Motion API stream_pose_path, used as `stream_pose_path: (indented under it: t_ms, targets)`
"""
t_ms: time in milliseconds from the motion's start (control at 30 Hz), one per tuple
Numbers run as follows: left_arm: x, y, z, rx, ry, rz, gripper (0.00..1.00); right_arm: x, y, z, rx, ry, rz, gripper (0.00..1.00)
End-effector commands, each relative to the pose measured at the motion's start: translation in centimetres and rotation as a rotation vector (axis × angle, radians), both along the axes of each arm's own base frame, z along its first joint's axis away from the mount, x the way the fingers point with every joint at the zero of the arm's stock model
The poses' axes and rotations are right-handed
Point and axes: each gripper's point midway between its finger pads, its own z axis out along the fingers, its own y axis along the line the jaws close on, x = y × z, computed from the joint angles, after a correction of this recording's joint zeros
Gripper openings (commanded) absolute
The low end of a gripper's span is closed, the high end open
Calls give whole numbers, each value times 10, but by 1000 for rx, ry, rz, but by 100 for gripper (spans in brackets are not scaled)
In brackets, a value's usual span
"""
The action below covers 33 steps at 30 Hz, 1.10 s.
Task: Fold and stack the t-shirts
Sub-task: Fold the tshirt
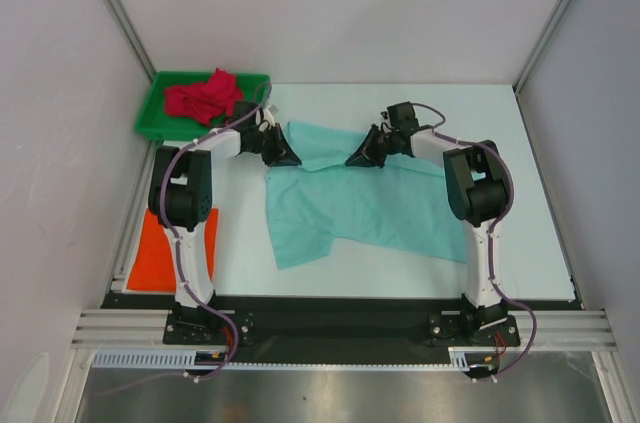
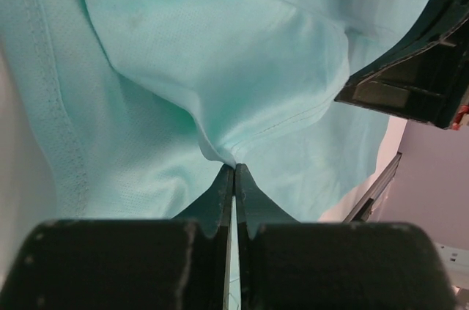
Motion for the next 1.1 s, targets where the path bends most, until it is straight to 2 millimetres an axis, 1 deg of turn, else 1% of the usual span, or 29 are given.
stream_pose_path:
  t_ms: [0, 100, 167, 233, 367, 400, 467, 567, 600, 667, 833, 1067]
  targets:
    - [-5, 4, 21, -5, -43, -15, 3, -2, 3, 19, 30, 6, 31, 0]
    - [-6, 9, 24, 16, -49, -11, 2, -7, 1, 18, 11, 22, 46, 0]
    - [-8, 12, 25, 27, -53, -10, 2, -8, -3, 13, -2, 41, 49, 0]
    - [-11, 13, 25, 30, -45, -13, 2, -9, -4, 7, 2, 65, 53, 0]
    - [-20, 11, 23, 7, -23, -16, 1, -9, -2, 3, 10, 90, 61, 0]
    - [-24, 12, 20, 12, -14, -14, 1, -10, 0, 4, 18, 91, 68, 0]
    - [-25, 15, 21, 19, -20, -7, 1, -8, 2, 3, 18, 89, 74, 0]
    - [-24, 20, 21, 23, -15, 3, 1, -8, 5, 5, 21, 97, 87, 0]
    - [-24, 20, 21, 22, -15, 4, 1, -11, 6, 4, 19, 110, 94, 0]
    - [-24, 22, 21, 27, -16, 6, 1, -11, 5, 8, 11, 98, 104, 0]
    - [-27, 23, 20, 33, -8, 6, 0, -14, -1, 6, -6, 122, 101, 0]
    - [-30, 24, 13, 34, 9, 8, 0, -19, -1, 2, -3, 155, 113, 0]
